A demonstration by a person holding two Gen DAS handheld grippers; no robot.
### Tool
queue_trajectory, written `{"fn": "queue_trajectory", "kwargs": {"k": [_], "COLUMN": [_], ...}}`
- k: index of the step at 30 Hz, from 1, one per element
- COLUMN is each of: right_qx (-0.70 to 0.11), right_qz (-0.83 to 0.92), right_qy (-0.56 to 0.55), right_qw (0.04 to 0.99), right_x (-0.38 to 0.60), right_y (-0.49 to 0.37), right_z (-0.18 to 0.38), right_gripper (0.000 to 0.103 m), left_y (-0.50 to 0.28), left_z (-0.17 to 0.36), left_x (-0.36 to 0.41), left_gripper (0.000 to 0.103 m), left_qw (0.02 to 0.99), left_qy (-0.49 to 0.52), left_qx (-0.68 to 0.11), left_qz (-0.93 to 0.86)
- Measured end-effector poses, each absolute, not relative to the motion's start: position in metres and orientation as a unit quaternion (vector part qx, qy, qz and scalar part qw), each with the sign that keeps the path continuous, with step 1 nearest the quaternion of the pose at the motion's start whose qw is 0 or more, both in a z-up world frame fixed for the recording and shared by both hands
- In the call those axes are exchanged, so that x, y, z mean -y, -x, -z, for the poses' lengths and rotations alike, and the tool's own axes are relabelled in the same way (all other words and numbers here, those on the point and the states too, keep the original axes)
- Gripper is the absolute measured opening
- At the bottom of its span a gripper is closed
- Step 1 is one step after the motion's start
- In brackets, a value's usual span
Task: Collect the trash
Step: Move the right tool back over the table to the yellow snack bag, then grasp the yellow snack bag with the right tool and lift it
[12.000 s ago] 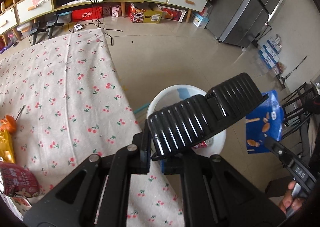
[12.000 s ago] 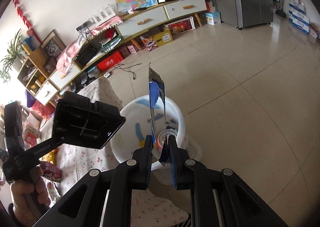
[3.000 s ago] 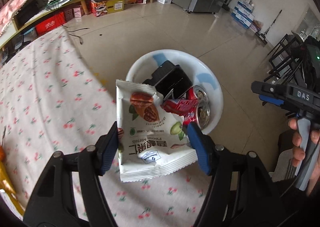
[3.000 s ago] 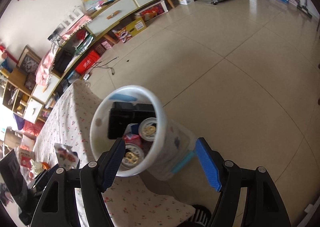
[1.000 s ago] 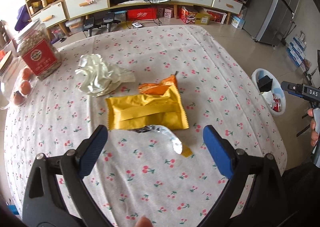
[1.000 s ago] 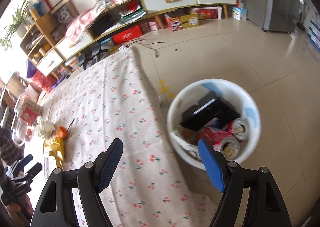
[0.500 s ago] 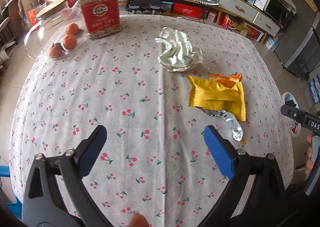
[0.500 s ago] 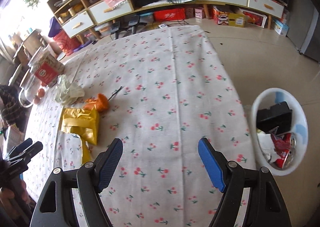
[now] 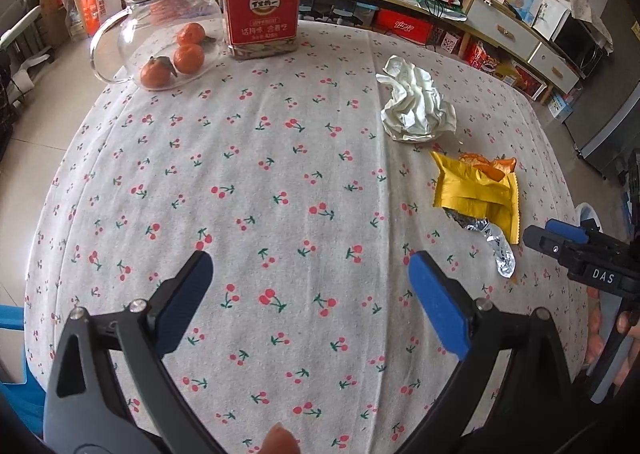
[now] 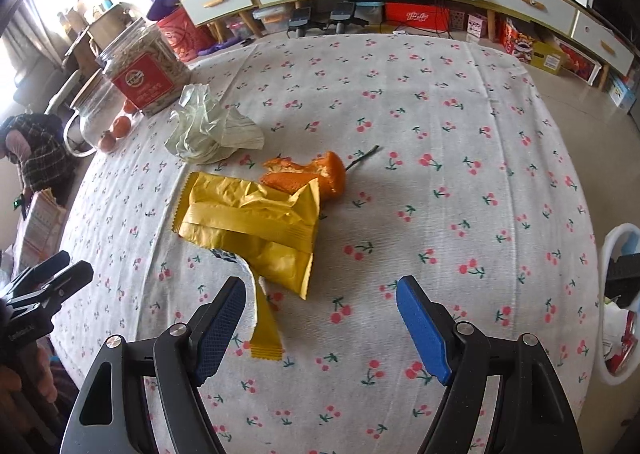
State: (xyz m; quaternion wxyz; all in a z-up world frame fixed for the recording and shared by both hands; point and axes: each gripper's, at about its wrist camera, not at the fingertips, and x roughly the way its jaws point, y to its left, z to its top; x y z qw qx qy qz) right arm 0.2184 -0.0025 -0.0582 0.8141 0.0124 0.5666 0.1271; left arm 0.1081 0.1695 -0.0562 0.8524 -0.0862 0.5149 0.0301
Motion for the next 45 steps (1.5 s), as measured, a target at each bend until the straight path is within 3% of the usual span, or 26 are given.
{"fn": "queue_trajectory", "kwargs": {"k": [18, 19, 21, 24, 45], "right_qx": [-0.542, -0.539, -0.533, -0.531, -0.490], "right_qz": [-0.161, -0.163, -0.167, -0.173, -0.111], "right_qy": [0.038, 0.038, 0.037, 0.028, -0.034], "right_qw": [0.824, 0.825, 0.828, 0.829, 0.864], "right_x": [-0.044, -0.045, -0.046, -0.042, 0.081], "right_y": [-0.237, -0.237, -0.237, -0.235, -0.202], "right_z": [0.091, 0.091, 0.091, 0.088, 0.029], "right_gripper": [0.079, 0.078, 0.062, 0.059, 0.057], "left_y": [-0.109, -0.109, -0.109, -0.110, -0.183], "left_z": [0.061, 0.061, 0.060, 0.061, 0.063], "left_x": [-0.174, -0.173, -0.173, -0.172, -0.104], "left_gripper": [0.098, 0.098, 0.098, 0.098, 0.098], "left_qw": [0.848, 0.849, 0.850, 0.852, 0.897], "left_qy": [0.088, 0.088, 0.086, 0.083, 0.047], "left_qx": [-0.521, -0.521, -0.519, -0.516, -0.436], "left_qz": [-0.034, -0.034, -0.034, -0.035, 0.047]}}
